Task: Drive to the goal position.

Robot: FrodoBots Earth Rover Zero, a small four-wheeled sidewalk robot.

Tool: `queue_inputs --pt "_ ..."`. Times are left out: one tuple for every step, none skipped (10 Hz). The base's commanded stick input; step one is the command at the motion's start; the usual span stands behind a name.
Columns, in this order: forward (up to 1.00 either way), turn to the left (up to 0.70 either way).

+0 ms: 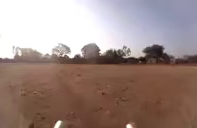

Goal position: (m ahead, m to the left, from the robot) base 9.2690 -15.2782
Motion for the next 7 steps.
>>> queue_inputs --pt "0.68 0.0" --pt "0.68 0.0" --pt "0.68 0.0" --pt "0.68 0.0" --pt "0.68 0.0" --pt "0.68 0.0" --pt "0.68 -0.01"
